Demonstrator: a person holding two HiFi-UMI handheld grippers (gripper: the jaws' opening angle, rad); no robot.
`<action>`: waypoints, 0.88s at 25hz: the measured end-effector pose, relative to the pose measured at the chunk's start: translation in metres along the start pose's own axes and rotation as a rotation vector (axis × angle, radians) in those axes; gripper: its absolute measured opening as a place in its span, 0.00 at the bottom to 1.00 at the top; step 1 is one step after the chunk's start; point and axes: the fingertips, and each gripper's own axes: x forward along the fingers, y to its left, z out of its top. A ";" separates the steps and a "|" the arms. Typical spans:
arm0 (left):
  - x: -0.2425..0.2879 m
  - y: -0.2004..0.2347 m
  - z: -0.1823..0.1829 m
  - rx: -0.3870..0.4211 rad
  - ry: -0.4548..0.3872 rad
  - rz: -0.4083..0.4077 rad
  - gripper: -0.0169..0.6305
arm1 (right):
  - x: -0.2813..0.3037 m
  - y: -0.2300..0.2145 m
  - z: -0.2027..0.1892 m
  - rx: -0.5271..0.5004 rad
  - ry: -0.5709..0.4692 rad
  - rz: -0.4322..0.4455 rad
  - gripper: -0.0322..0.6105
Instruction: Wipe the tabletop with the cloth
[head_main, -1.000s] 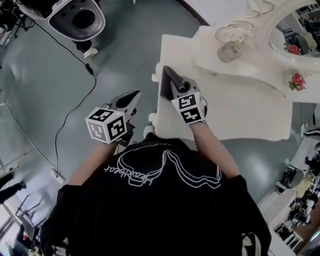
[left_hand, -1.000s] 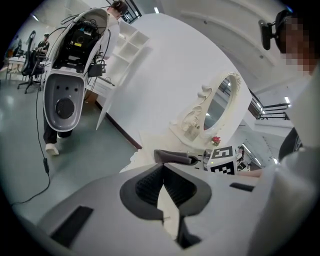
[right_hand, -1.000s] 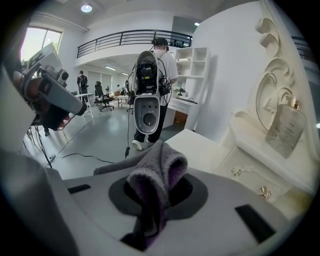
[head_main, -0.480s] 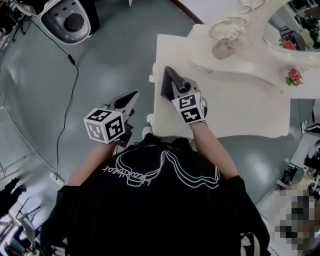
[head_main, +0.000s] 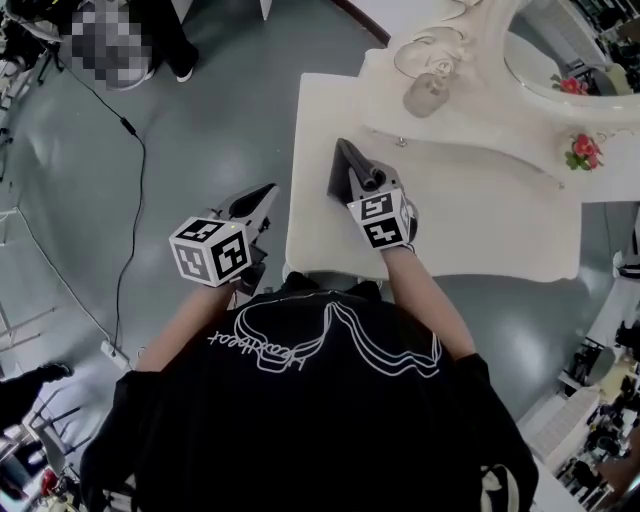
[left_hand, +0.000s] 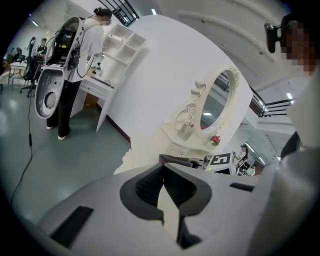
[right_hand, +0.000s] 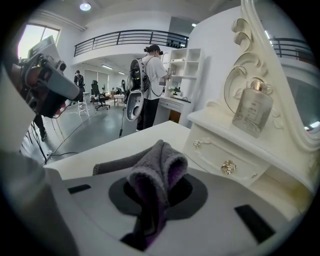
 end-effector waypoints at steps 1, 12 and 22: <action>0.001 -0.004 -0.001 0.002 -0.001 0.003 0.03 | -0.002 -0.003 -0.003 0.000 0.000 0.000 0.13; 0.022 -0.042 -0.011 -0.021 -0.007 0.048 0.03 | -0.017 -0.040 -0.027 -0.011 -0.006 0.018 0.13; 0.036 -0.075 -0.016 -0.016 -0.008 0.060 0.03 | -0.037 -0.072 -0.047 -0.007 0.000 0.011 0.13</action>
